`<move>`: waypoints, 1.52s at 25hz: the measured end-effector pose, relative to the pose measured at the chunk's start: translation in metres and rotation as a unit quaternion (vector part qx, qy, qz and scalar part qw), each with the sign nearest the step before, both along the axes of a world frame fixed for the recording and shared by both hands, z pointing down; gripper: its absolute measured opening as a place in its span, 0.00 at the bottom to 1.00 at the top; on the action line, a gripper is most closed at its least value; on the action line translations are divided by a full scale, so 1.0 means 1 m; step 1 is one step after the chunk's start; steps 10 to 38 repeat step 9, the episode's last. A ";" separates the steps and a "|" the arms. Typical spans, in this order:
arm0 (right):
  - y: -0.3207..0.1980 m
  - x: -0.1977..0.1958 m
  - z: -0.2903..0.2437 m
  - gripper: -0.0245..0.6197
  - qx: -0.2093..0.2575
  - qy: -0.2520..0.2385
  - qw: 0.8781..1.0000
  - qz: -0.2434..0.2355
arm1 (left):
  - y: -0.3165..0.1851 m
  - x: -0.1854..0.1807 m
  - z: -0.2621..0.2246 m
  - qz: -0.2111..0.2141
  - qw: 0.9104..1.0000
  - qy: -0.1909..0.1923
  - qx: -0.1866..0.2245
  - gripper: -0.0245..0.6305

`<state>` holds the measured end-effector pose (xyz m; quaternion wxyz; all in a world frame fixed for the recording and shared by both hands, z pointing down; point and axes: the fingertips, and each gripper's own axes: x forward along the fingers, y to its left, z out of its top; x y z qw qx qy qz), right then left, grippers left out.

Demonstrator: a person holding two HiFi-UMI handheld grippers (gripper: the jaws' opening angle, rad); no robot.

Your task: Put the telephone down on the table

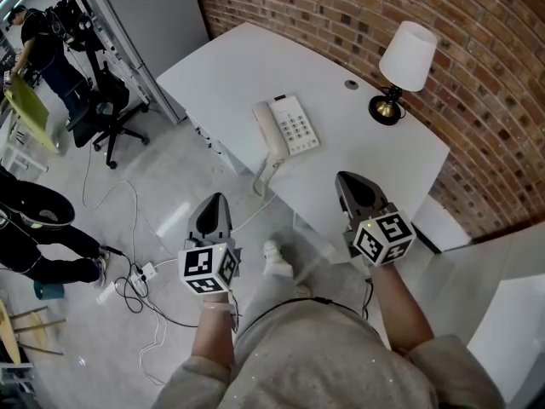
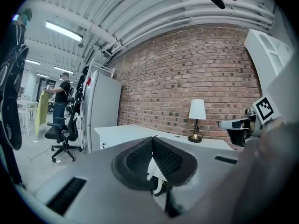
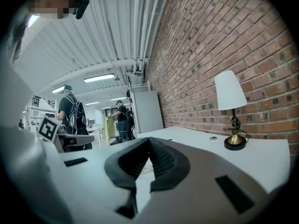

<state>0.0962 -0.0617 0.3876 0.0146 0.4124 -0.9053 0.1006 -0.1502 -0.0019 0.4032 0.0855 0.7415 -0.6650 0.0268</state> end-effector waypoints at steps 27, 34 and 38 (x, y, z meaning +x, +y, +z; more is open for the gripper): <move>0.013 0.003 -0.008 0.05 0.015 0.004 1.000 -0.005 | 0.015 0.003 -0.011 -0.005 1.000 -0.002 0.016 0.05; 0.013 0.003 -0.008 0.05 0.015 0.004 1.000 -0.005 | 0.015 0.003 -0.011 -0.005 1.000 -0.002 0.016 0.05; 0.013 0.003 -0.008 0.05 0.015 0.004 1.000 -0.005 | 0.015 0.003 -0.011 -0.005 1.000 -0.002 0.016 0.05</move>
